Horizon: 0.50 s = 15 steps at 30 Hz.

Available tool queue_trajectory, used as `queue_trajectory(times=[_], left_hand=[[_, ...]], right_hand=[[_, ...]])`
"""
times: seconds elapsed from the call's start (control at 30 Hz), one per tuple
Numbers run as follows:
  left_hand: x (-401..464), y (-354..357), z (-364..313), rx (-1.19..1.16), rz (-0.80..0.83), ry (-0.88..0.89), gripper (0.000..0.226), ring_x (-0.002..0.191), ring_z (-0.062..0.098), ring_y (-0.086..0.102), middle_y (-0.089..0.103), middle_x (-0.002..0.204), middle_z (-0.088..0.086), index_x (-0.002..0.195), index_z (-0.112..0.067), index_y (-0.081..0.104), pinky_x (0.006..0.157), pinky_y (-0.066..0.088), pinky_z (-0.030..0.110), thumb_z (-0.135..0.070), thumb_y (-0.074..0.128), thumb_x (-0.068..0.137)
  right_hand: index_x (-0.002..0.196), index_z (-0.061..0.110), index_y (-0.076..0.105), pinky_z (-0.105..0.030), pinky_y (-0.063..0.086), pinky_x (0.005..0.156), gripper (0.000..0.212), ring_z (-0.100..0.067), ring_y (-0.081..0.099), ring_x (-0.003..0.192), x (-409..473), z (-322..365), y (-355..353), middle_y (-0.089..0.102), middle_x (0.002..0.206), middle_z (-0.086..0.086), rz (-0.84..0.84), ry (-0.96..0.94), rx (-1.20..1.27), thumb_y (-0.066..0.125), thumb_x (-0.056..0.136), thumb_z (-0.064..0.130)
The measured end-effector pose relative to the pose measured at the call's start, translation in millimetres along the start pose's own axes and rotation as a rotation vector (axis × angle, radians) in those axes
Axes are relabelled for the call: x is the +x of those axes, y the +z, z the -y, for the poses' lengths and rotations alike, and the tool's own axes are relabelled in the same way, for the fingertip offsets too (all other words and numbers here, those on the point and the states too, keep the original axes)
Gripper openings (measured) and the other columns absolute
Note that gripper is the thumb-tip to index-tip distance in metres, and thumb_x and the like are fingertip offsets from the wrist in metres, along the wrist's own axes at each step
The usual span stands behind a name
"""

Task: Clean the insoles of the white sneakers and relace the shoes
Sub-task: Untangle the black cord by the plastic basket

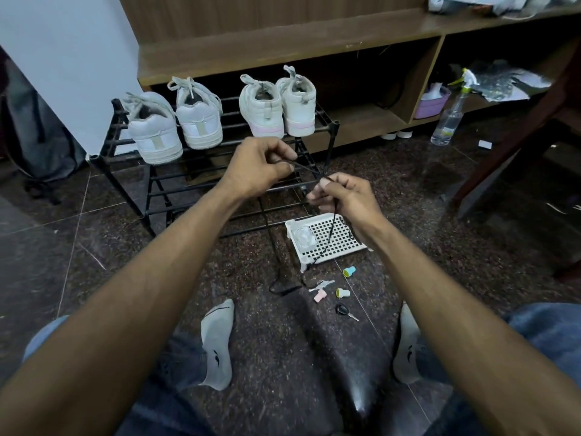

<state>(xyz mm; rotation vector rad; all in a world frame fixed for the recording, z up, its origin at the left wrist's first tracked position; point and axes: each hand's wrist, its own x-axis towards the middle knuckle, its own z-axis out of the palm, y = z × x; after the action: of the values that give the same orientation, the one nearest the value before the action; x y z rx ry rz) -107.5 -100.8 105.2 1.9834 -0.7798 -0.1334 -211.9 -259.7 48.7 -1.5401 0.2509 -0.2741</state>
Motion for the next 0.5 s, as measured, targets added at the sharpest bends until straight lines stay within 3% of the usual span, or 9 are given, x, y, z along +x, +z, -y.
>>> queue_trajectory(times=[0.2, 0.37, 0.43, 0.5], left_hand=[[4, -10, -33, -0.247, -0.142, 0.038, 0.009, 0.037, 0.000, 0.040, 0.058, 0.054, -0.010, 0.084, -0.012, 0.068, 0.039, 0.034, 0.016, -0.003, 0.069, 0.085], [11, -9, -71, -0.219, -0.170, 0.215, 0.004, 0.049, -0.005, 0.047, 0.059, 0.060, -0.013, 0.087, -0.003, 0.070, 0.054, 0.038, 0.011, -0.003, 0.069, 0.084], [14, -9, -83, -0.235, -0.181, 0.244, 0.005, 0.048, -0.004, 0.045, 0.058, 0.057, -0.015, 0.088, -0.001, 0.070, 0.052, 0.036, 0.011, -0.001, 0.068, 0.084], [16, -9, -93, -0.291, -0.195, 0.239, 0.007, 0.047, -0.002, 0.043, 0.057, 0.062, -0.003, 0.089, -0.003, 0.070, 0.048, 0.035, 0.012, 0.000, 0.068, 0.083]], right_hand=[[0.077, 0.015, 0.065, -0.033, 0.047, 0.075, 0.022, -0.020, 0.067, 0.082, -1, 25, 0, 0.073, 0.083, -0.008, -0.031, -0.071, 0.043, 0.055, 0.096, 0.016], [0.084, 0.011, 0.068, -0.035, 0.049, 0.080, 0.014, -0.018, 0.069, 0.085, -2, 37, 8, 0.074, 0.087, -0.008, -0.010, -0.126, 0.003, 0.059, 0.094, 0.015], [0.088, 0.011, 0.068, -0.036, 0.049, 0.081, 0.010, -0.015, 0.069, 0.086, -2, 41, 11, 0.074, 0.087, -0.006, -0.002, -0.135, 0.013, 0.060, 0.093, 0.014], [0.088, 0.013, 0.067, -0.038, 0.049, 0.083, 0.006, -0.015, 0.069, 0.088, -3, 44, 14, 0.074, 0.088, -0.003, 0.007, -0.149, 0.030, 0.062, 0.091, 0.012]])
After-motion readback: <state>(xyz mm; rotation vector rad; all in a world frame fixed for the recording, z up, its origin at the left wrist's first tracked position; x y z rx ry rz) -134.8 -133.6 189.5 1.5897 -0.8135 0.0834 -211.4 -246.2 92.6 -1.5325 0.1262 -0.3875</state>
